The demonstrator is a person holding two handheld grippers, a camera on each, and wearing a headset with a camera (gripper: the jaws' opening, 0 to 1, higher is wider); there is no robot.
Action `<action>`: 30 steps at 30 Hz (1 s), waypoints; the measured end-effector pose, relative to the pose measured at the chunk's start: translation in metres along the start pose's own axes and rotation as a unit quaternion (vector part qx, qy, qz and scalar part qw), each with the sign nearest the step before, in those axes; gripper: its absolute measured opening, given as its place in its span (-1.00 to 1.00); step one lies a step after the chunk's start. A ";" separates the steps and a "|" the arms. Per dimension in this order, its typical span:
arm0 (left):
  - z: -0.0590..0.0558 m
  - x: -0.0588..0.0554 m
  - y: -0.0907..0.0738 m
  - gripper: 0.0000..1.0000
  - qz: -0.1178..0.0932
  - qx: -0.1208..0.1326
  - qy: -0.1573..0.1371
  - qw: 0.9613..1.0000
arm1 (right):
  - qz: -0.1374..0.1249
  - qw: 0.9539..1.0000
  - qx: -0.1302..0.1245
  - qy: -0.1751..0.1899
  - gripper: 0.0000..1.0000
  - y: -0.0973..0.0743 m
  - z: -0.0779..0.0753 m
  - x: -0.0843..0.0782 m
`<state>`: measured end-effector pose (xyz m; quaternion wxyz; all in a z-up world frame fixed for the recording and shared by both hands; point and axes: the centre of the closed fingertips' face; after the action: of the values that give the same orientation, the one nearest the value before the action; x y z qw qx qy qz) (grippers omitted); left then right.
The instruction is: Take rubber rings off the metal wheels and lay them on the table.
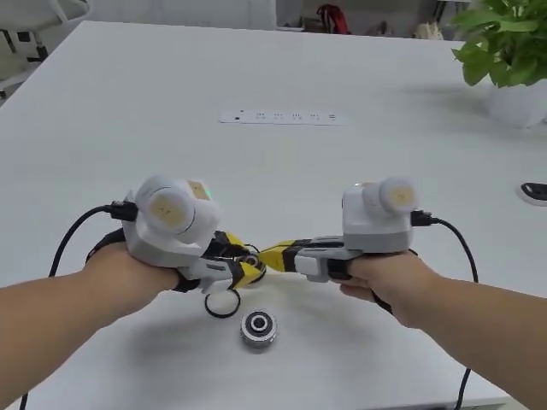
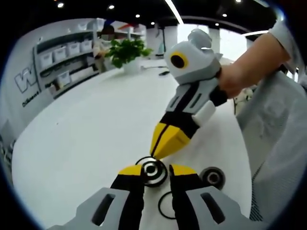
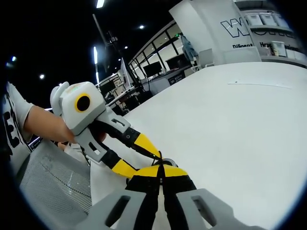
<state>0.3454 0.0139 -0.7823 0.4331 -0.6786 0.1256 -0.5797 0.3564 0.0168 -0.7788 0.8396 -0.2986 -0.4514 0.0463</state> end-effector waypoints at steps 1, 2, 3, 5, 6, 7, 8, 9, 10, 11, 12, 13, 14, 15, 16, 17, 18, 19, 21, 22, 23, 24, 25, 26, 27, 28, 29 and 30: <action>-0.001 0.001 -0.002 -0.57 -0.002 -0.001 0.001 1.000 | 0.000 1.000 0.000 0.000 -1.00 0.000 0.000 0.000; -0.001 0.002 -0.004 -0.56 -0.004 0.000 0.002 1.000 | -0.001 1.000 0.000 0.000 -1.00 0.000 0.000 0.001; -0.002 0.002 -0.005 -0.55 -0.005 0.000 0.002 1.000 | -0.001 1.000 0.001 0.000 -1.00 0.000 0.000 0.001; -0.002 0.003 -0.010 -0.54 -0.010 0.000 0.003 1.000 | -0.003 1.000 0.002 0.001 -1.00 -0.001 0.001 0.002; -0.002 0.003 -0.011 -0.54 -0.011 0.001 0.003 1.000 | -0.004 1.000 0.003 0.002 -1.00 -0.001 0.001 0.002; -0.001 0.004 -0.013 -0.52 -0.014 0.001 0.001 1.000 | -0.005 1.000 0.003 0.004 -1.00 -0.001 0.001 0.003; -0.001 0.005 -0.016 -0.50 -0.021 0.001 -0.005 1.000 | -0.005 1.000 0.003 0.004 -1.00 -0.002 0.001 0.003; 0.001 0.006 -0.018 -0.48 -0.026 0.002 -0.008 1.000 | -0.006 1.000 0.004 0.004 -1.00 -0.002 0.001 0.003; 0.001 0.007 -0.020 -0.46 -0.029 0.002 -0.010 1.000 | -0.007 1.000 0.005 0.005 -1.00 -0.002 0.001 0.003; 0.001 0.007 -0.022 -0.45 -0.030 0.002 -0.010 0.999 | -0.007 1.000 0.005 0.006 -1.00 -0.002 0.001 0.004; 0.001 0.006 -0.024 -0.44 -0.034 0.002 -0.009 0.999 | -0.007 1.000 0.006 0.006 -1.00 -0.003 0.002 0.004; 0.001 0.005 -0.025 -0.42 -0.035 0.002 -0.008 0.999 | -0.008 1.000 0.006 0.007 -1.00 -0.003 0.002 0.004; 0.001 0.005 -0.027 -0.41 -0.036 0.002 -0.007 0.999 | -0.008 1.000 0.007 0.007 -1.00 -0.003 0.002 0.004; 0.000 0.006 -0.029 -0.39 -0.037 0.002 -0.007 0.999 | -0.008 1.000 0.008 0.007 -1.00 -0.003 0.003 0.005; 0.000 0.005 -0.030 -0.38 -0.038 0.002 -0.007 0.999 | -0.009 1.000 0.009 0.007 -1.00 -0.003 0.004 0.005; -0.001 0.005 -0.032 -0.37 -0.037 0.000 -0.007 0.999 | -0.009 1.000 0.010 0.008 -1.00 -0.004 0.004 0.005; -0.001 0.005 -0.033 -0.35 -0.039 0.000 -0.010 0.999 | -0.010 1.000 0.010 0.008 -1.00 -0.004 0.004 0.005; 0.000 0.005 -0.034 -0.32 -0.040 0.000 -0.012 0.999 | -0.010 1.000 0.012 0.008 -1.00 -0.004 0.005 0.006; 0.000 0.005 -0.036 -0.26 -0.042 0.001 -0.011 0.999 | -0.010 1.000 0.013 0.008 -1.00 -0.004 0.006 0.006; 0.000 0.006 -0.038 -0.24 -0.044 0.002 -0.012 0.999 | -0.010 1.000 0.014 0.008 -1.00 -0.004 0.007 0.006; 0.000 0.007 -0.040 -0.22 -0.048 0.003 -0.013 0.999 | -0.010 1.000 0.015 0.007 -1.00 -0.004 0.008 0.006; 0.000 0.007 -0.041 -0.20 -0.050 0.003 -0.014 0.999 | -0.010 1.000 0.016 0.007 -1.00 -0.004 0.008 0.006; 0.000 0.008 -0.042 -0.19 -0.052 0.003 -0.015 0.999 | -0.011 1.000 0.016 0.007 -1.00 -0.005 0.009 0.007; 0.000 0.008 -0.044 -0.19 -0.053 0.003 -0.015 0.998 | -0.011 1.000 0.016 0.007 -1.00 -0.005 0.009 0.007; 0.000 0.008 -0.045 -0.18 -0.055 0.003 -0.016 0.998 | -0.012 1.000 0.018 0.008 -1.00 -0.005 0.010 0.007; 0.000 0.008 -0.047 -0.16 -0.056 0.003 -0.017 0.998 | -0.013 1.000 0.019 0.009 -1.00 -0.005 0.010 0.008; -0.001 0.007 -0.047 -0.15 -0.056 0.003 -0.018 0.998 | -0.014 1.000 0.019 0.009 -1.00 -0.006 0.011 0.008; -0.001 0.006 -0.049 -0.13 -0.056 0.003 -0.018 0.998 | -0.015 1.000 0.021 0.010 -1.00 -0.006 0.012 0.009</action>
<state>0.3304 0.0379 -0.7424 0.4041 -0.6935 0.0774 -0.5914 0.3514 0.0204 -0.7640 0.8505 -0.2745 -0.4468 0.0401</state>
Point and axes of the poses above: the centre of the closed fingertips' face, and the gripper's own axes: y roughly forward along the fingers, z roughly to its left, x roughly out of its top, and after that the axes turned 11 degrees about z, right-handed
